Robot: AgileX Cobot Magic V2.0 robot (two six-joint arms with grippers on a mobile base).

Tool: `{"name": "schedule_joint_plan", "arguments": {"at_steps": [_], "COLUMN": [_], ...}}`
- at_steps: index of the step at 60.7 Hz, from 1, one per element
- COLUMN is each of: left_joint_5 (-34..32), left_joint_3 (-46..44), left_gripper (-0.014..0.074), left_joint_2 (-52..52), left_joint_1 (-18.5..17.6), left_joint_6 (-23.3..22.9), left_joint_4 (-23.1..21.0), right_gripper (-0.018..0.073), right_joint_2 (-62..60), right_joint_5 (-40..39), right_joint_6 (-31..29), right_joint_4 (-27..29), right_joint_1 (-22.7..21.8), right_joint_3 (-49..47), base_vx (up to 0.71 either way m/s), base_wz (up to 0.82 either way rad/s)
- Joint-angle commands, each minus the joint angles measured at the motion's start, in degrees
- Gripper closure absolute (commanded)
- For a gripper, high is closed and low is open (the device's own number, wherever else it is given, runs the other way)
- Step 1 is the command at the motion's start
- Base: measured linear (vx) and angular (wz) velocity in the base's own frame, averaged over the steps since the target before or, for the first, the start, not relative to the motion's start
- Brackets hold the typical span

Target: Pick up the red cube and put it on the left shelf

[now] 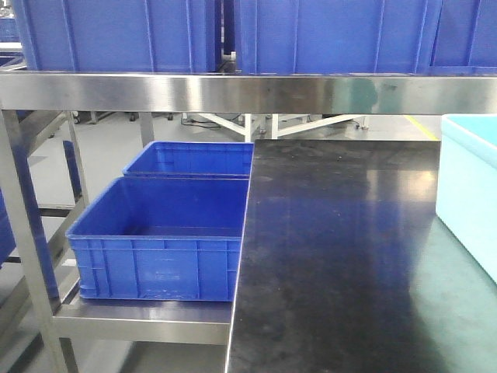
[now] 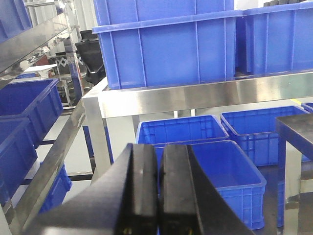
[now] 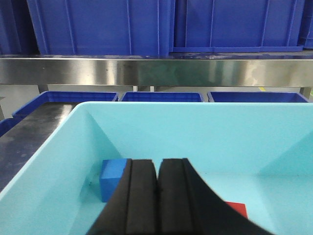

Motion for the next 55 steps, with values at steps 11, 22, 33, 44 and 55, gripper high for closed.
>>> {"name": "schedule_joint_plan", "arguments": {"at_steps": [11,22,33,44,55], "left_joint_5": [-4.8,-4.8,-4.8,-4.8,-4.8], "left_joint_3": [1.3,1.3,1.3,1.3,1.3], "left_gripper": [0.0491,0.0491,0.0491,0.0491,0.0491], "left_joint_2": [0.5,0.5,0.5,0.5,0.5], "left_joint_1": [-0.3,-0.3,-0.3,-0.3,-0.3], "left_joint_6": [0.1,0.1,0.1,0.1,0.1], "left_joint_4": [-0.1,-0.1,-0.1,-0.1,-0.1], "right_gripper": [0.051,0.051,0.051,0.051,0.051], "right_joint_2": [-0.8,-0.8,-0.8,-0.8,-0.8], "right_joint_5": [-4.9,-4.9,-4.9,-4.9,-5.2], "right_joint_6": [-0.3,-0.3,-0.3,-0.3,-0.3], "right_joint_4": [-0.1,-0.1,-0.1,-0.1,-0.1], "right_joint_1": [-0.3,-0.3,-0.3,-0.3,-0.3], "right_joint_3": [-1.5,-1.5,-1.5,-1.5,-1.5], "base_vx": [0.0,0.0,0.0,0.0,0.0], "base_wz": [0.0,0.0,0.0,0.0,0.0]}}
